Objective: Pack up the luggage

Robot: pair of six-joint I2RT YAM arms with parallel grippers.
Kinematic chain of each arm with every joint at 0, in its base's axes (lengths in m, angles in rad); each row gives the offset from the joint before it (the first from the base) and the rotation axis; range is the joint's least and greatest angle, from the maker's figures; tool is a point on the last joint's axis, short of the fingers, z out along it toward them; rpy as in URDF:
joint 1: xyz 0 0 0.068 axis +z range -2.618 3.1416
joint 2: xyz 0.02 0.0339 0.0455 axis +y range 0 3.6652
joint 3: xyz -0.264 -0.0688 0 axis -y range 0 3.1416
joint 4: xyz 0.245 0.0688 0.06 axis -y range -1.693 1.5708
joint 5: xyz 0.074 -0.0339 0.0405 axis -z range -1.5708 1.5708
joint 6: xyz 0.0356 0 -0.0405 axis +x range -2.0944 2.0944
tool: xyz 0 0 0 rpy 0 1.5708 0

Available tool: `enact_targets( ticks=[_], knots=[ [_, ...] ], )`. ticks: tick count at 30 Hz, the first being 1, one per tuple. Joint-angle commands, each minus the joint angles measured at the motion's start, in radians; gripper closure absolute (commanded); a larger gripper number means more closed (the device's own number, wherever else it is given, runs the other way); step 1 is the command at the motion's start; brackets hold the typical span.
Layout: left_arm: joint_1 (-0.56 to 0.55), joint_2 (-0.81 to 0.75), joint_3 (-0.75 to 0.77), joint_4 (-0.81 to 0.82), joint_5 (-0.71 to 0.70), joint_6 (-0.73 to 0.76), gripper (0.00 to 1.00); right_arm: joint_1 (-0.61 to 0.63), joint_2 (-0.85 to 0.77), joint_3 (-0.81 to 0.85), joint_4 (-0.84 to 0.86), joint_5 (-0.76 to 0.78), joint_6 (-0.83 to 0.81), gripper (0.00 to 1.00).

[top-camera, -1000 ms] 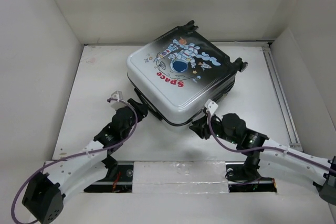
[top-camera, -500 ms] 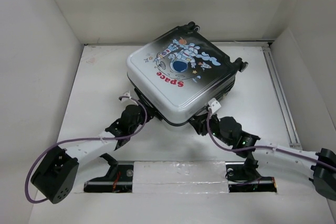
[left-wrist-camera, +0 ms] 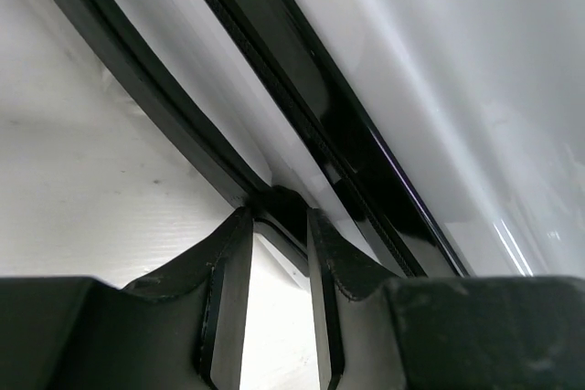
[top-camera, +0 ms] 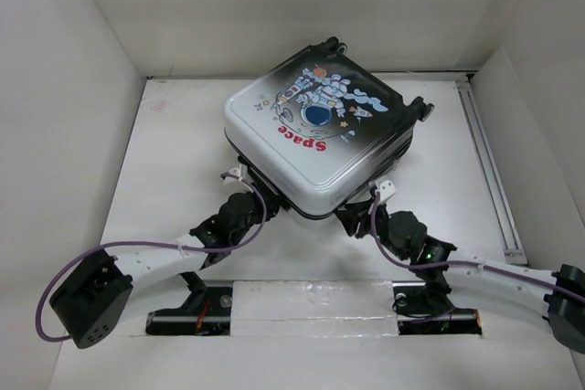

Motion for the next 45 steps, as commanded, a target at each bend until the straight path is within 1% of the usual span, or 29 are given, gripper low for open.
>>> enact_targets(
  ticks=[1, 4, 8, 9, 12, 14, 15, 16, 17, 18, 20, 24, 27, 30, 31, 33, 34, 35, 37, 39, 41, 43, 44, 45],
  knots=[
    [-0.074, 0.038, 0.018, 0.079, 0.091, -0.016, 0.77, 0.008, -0.003, -0.018, 0.040, 0.018, 0.027, 0.55],
    [-0.086, 0.047, 0.032, 0.070, 0.077, -0.016, 0.77, 0.008, -0.003, -0.018, 0.040, 0.027, 0.012, 0.69],
    [-0.086, 0.047, 0.052, 0.050, 0.077, -0.016, 0.77, 0.008, 0.009, -0.009, 0.040, 0.016, 0.012, 0.76],
    [-0.086, 0.047, 0.052, 0.050, 0.086, -0.016, 0.77, 0.008, 0.009, -0.020, 0.040, 0.007, 0.024, 0.80],
    [-0.086, -0.008, 0.029, 0.020, 0.077, -0.016, 0.77, 0.008, -0.014, -0.047, 0.066, 0.027, 0.035, 0.79],
    [-0.086, -0.046, 0.018, 0.010, 0.086, -0.016, 0.77, 0.008, -0.023, -0.060, 0.078, 0.051, 0.024, 0.84],
    [-0.086, -0.056, 0.018, 0.010, 0.095, -0.016, 0.77, 0.008, -0.023, -0.051, 0.078, 0.051, 0.024, 0.87],
    [-0.086, -0.056, 0.018, 0.010, 0.104, -0.016, 0.78, -0.001, -0.013, -0.050, 0.078, 0.051, 0.015, 0.94],
    [-0.097, -0.068, 0.018, 0.010, 0.104, -0.005, 0.78, -0.002, -0.012, -0.040, 0.078, 0.061, 0.015, 0.98],
    [-0.115, -0.068, 0.018, 0.010, 0.104, -0.005, 0.78, -0.002, -0.002, -0.031, 0.078, 0.061, 0.015, 1.00],
    [-0.149, -0.068, 0.027, 0.010, 0.104, -0.005, 0.78, -0.002, 0.009, -0.031, 0.069, 0.049, 0.024, 1.00],
    [-0.149, 0.005, 0.049, 0.062, 0.117, -0.005, 0.78, 0.008, 0.009, -0.009, 0.026, 0.007, 0.033, 1.00],
    [-0.149, 0.053, 0.082, 0.107, 0.126, -0.005, 0.78, 0.055, -0.014, 0.005, -0.038, 0.007, 0.061, 1.00],
    [-0.149, 0.084, 0.124, 0.118, 0.114, -0.005, 0.78, 0.119, -0.023, 0.055, -0.150, -0.008, 0.084, 1.00],
    [-0.149, 0.107, 0.138, 0.118, 0.104, 0.009, 0.78, 0.159, -0.006, 0.072, -0.222, -0.008, 0.084, 1.00],
    [-0.149, 0.136, 0.180, 0.118, 0.095, 0.023, 0.78, 0.202, 0.033, 0.141, -0.296, -0.028, 0.096, 1.00],
    [-0.149, 0.162, 0.194, 0.118, 0.095, 0.035, 0.78, 0.227, 0.050, 0.161, -0.321, -0.028, 0.108, 1.00],
    [-0.149, 0.176, 0.204, 0.128, 0.095, 0.035, 0.78, 0.280, 0.067, 0.201, -0.362, -0.028, 0.118, 1.00],
    [-0.149, 0.199, 0.213, 0.151, 0.106, 0.035, 0.78, 0.337, 0.122, 0.235, -0.376, -0.028, 0.148, 1.00],
    [-0.149, 0.219, 0.213, 0.182, 0.116, 0.024, 0.78, 0.395, 0.167, 0.287, -0.376, -0.001, 0.162, 1.00],
    [-0.149, 0.248, 0.224, 0.197, 0.129, 0.015, 0.78, 0.417, 0.240, 0.324, -0.376, 0.010, 0.188, 1.00],
    [-0.149, 0.259, 0.224, 0.220, 0.143, 0.015, 0.78, 0.426, 0.294, 0.385, -0.358, 0.057, 0.205, 1.00],
    [-0.149, 0.259, 0.224, 0.221, 0.158, 0.015, 0.78, 0.437, 0.340, 0.405, -0.358, 0.099, 0.237, 1.00],
    [-0.149, 0.259, 0.224, 0.230, 0.170, 0.015, 0.78, 0.446, 0.357, 0.423, -0.358, 0.217, 0.265, 1.00]
  ],
)
